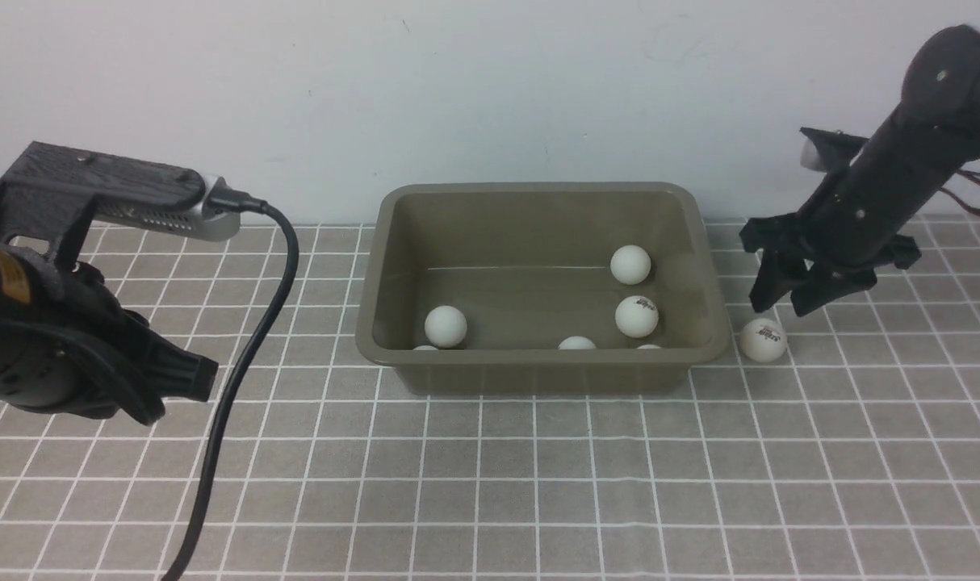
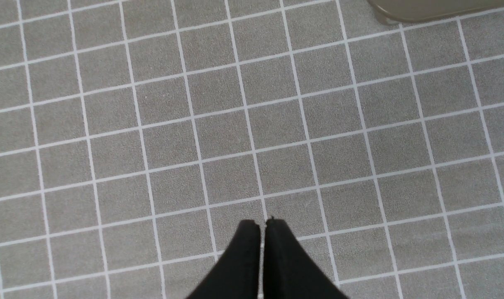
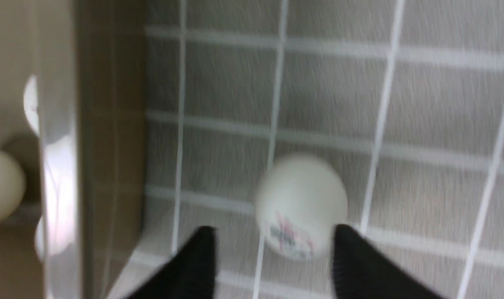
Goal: Put the table tennis balls into the box on the grey coffee tablecloth.
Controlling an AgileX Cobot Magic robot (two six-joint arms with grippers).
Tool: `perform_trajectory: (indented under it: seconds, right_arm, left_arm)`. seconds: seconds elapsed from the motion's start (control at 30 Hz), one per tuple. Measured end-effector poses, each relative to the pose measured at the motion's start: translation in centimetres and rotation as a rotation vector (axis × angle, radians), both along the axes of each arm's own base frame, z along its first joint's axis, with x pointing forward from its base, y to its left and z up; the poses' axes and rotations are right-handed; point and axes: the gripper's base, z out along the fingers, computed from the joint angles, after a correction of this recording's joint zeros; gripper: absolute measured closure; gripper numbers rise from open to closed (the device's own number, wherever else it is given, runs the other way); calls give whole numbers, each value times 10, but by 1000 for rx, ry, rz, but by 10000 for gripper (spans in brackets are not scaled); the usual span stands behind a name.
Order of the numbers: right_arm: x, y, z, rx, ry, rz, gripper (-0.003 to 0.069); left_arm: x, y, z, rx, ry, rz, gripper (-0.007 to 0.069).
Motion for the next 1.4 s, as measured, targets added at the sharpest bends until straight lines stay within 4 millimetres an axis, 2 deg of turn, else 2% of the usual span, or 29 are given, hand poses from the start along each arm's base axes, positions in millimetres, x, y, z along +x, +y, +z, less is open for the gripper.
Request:
perform_trajectory:
  seconds: [0.1, 0.17, 0.27, 0.33, 0.37, 0.43, 0.5, 0.6, 0.67, 0.7, 0.73, 0.77, 0.8, 0.87, 0.97, 1.0, 1.13, 1.23, 1.27, 1.3, 1.33, 1.4]
  right_arm:
    - [3, 6, -15, -74, 8, 23, 181]
    - [5, 6, -26, -121, 25, 25, 162]
    - [6, 4, -38, -164, 42, 23, 190]
    - [7, 3, -43, -177, 52, 30, 288]
    - [7, 3, -43, -179, 52, 43, 309]
    - [6, 3, -40, -183, 65, 60, 297]
    - [7, 4, -25, -178, 64, 63, 296]
    - [8, 13, 16, -87, -21, 42, 296]
    - [2, 32, 58, 37, -122, 75, 296]
    - [-1, 41, 69, 71, -147, 101, 296]
    - [-1, 42, 70, 78, -152, 112, 296]
    - [-7, 60, 86, 147, -194, 180, 296]
    - [-11, 78, 92, 175, -222, 247, 296]
    - [-14, 98, 92, 193, -253, 312, 296]
    - [-15, 113, 89, 197, -280, 342, 287]
    - [-15, 115, 89, 198, -283, 343, 277]
    - [-13, 115, 99, 191, -285, 302, 78]
    - [-14, 113, 116, 169, -290, 293, 38]
    - [-14, 110, 137, 150, -343, 276, 59]
    - [-15, 109, 140, 146, -352, 274, 65]
    - [-18, 107, 153, 134, -385, 265, 98]
    - [-38, 96, 201, 115, -504, 232, 270]
  left_arm:
    - [2, 1, 1, 9, -22, -3, 629]
    - [2, 1, 1, 18, -31, -5, 629]
    - [2, 2, 2, 27, -36, -6, 629]
    - [2, 2, 2, 28, -38, -7, 629]
    - [2, 2, 2, 29, -39, -7, 629]
    - [2, 2, 2, 29, -40, -7, 629]
    - [2, 2, 2, 29, -40, -7, 629]
    - [2, 2, 2, 30, -40, -7, 629]
    - [2, 2, 2, 28, -40, -7, 629]
    - [2, 2, 2, 27, -39, -7, 629]
    - [2, 2, 2, 27, -39, -6, 629]
    - [2, 1, 2, 20, -39, -6, 629]
    - [2, 1, 2, 13, -39, -6, 629]
    - [2, 1, 2, 8, -41, -6, 629]
    - [3, 0, 3, 4, -45, -6, 629]
    - [3, 0, 3, 4, -45, -6, 629]
    - [3, 0, 3, 2, -50, -6, 629]
    - [3, 0, 3, 1, -51, -6, 629]
    - [3, 0, 3, 1, -51, -6, 629]
    - [3, 0, 3, 1, -51, -6, 629]
    - [3, 0, 3, 1, -52, -6, 629]
    - [2, 0, 4, 0, -53, -6, 629]
